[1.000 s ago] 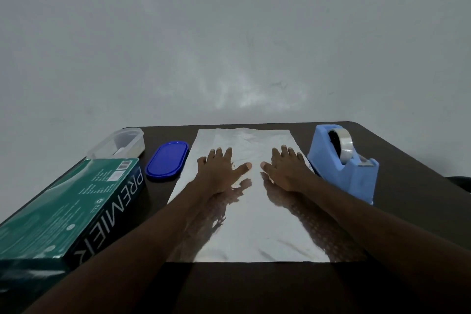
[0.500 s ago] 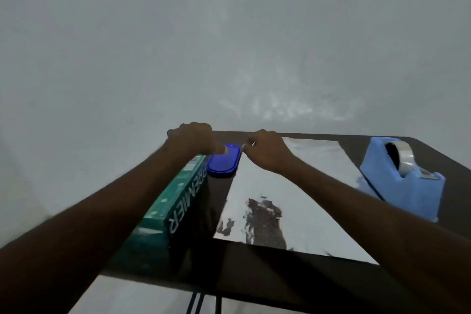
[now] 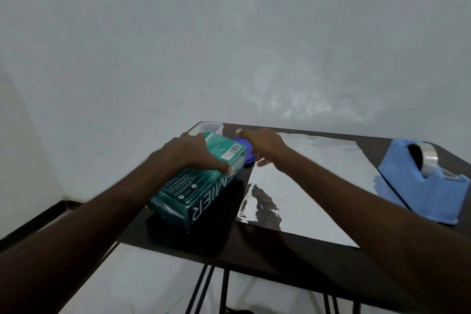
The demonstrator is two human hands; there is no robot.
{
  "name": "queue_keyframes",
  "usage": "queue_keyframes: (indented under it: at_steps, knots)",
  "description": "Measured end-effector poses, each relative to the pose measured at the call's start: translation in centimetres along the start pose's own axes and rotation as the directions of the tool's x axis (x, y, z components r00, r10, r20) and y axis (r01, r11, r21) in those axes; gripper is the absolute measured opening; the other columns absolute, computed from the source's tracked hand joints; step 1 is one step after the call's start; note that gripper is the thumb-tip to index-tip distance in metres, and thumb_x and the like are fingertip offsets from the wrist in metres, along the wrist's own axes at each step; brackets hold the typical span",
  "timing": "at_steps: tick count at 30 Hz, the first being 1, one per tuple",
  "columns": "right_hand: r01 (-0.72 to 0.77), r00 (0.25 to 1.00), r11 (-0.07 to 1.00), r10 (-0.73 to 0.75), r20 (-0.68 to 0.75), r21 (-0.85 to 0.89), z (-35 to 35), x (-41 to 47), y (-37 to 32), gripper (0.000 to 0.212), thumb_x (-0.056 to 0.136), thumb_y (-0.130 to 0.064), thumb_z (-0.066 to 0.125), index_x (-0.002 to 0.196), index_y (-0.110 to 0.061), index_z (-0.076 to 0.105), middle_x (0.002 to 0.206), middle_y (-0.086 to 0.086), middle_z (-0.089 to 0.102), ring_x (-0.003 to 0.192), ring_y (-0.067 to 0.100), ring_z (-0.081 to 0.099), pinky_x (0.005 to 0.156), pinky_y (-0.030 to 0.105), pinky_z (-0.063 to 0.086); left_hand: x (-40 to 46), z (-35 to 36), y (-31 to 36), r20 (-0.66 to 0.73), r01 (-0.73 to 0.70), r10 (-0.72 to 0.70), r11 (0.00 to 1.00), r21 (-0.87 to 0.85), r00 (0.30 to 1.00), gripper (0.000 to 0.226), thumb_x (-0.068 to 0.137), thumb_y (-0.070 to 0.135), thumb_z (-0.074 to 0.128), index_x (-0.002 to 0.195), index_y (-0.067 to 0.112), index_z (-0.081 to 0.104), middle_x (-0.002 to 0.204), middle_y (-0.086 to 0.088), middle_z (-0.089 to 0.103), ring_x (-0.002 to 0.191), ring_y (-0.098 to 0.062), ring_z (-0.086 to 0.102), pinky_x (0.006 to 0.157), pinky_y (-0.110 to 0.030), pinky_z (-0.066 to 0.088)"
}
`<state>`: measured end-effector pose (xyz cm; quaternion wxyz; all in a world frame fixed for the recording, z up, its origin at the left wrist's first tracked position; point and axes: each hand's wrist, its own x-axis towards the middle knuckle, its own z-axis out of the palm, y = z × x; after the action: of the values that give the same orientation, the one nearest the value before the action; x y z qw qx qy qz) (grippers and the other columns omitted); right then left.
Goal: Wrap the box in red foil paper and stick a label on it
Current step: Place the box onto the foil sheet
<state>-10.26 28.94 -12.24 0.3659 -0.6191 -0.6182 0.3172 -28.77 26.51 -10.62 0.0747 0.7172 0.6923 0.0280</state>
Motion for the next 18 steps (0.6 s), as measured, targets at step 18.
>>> queue_keyframes:
  at_steps: [18]
  knots:
    - [-0.253, 0.843, 0.909, 0.375, -0.386, 0.33, -18.1, 0.5, 11.4, 0.039, 0.089, -0.042, 0.063, 0.103, -0.005, 0.062, 0.109, 0.015, 0.066, 0.097, 0.033, 0.065, 0.087, 0.048, 0.055, 6.9, 4.1, 15.3, -0.259, -0.401, 0.315, 0.807, -0.434, 0.913, 0.1, 0.067, 0.078, 0.068, 0.143, 0.02, 0.039, 0.14, -0.012, 0.048, 0.127, -0.029, 0.052, 0.102, -0.04, 0.047]
